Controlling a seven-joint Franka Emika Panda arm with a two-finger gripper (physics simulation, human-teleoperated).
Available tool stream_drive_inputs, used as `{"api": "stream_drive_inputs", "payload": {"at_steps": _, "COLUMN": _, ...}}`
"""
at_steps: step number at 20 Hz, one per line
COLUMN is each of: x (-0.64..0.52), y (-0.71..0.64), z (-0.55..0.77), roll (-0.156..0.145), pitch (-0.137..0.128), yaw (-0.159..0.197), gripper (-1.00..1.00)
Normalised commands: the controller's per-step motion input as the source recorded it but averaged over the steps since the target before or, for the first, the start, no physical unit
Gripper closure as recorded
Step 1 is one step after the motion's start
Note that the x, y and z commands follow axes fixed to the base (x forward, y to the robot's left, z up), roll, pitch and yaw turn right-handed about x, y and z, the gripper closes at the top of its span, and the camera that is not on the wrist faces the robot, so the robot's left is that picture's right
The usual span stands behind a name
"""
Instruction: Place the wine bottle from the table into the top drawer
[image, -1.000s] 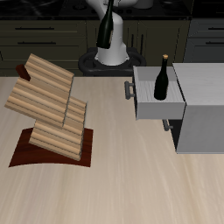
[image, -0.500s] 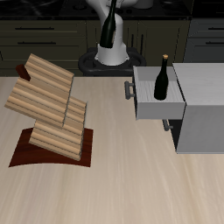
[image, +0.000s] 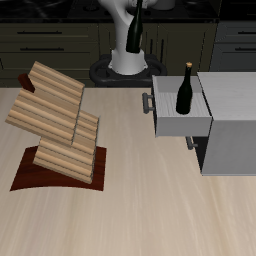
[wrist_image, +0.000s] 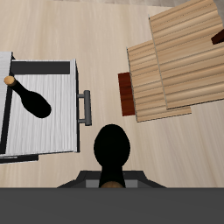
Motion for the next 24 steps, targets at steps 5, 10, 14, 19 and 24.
{"api": "stream_drive_inputs", "payload": {"at_steps": 5, "x": 0.07, "y": 0.25, "z": -0.05, "roll": 0.042, "pitch": 0.066, "yaw": 0.026, "gripper": 1.0}}
{"api": "stream_drive_inputs", "payload": {"at_steps": 10, "x": 0.16, "y": 0.21, "z": -0.04, "roll": 0.033, "pitch": 0.059, "yaw": 0.021, "gripper": 1.0}}
{"api": "stream_drive_inputs", "payload": {"at_steps": 14, "x": 0.26, "y": 0.25, "z": -0.09, "roll": 0.049, "pitch": 0.085, "yaw": 0.003, "gripper": 1.0}}
{"api": "stream_drive_inputs", "payload": {"at_steps": 19, "x": 0.24, "y": 0.25, "z": -0.14, "roll": 0.03, "pitch": 0.068, "yaw": 0.004, "gripper": 1.0}}
{"api": "stream_drive_inputs", "payload": {"at_steps": 24, "x": 0.05, "y": 0.25, "z": -0.25, "roll": 0.048, "pitch": 0.064, "yaw": 0.02, "gripper": 1.0}}
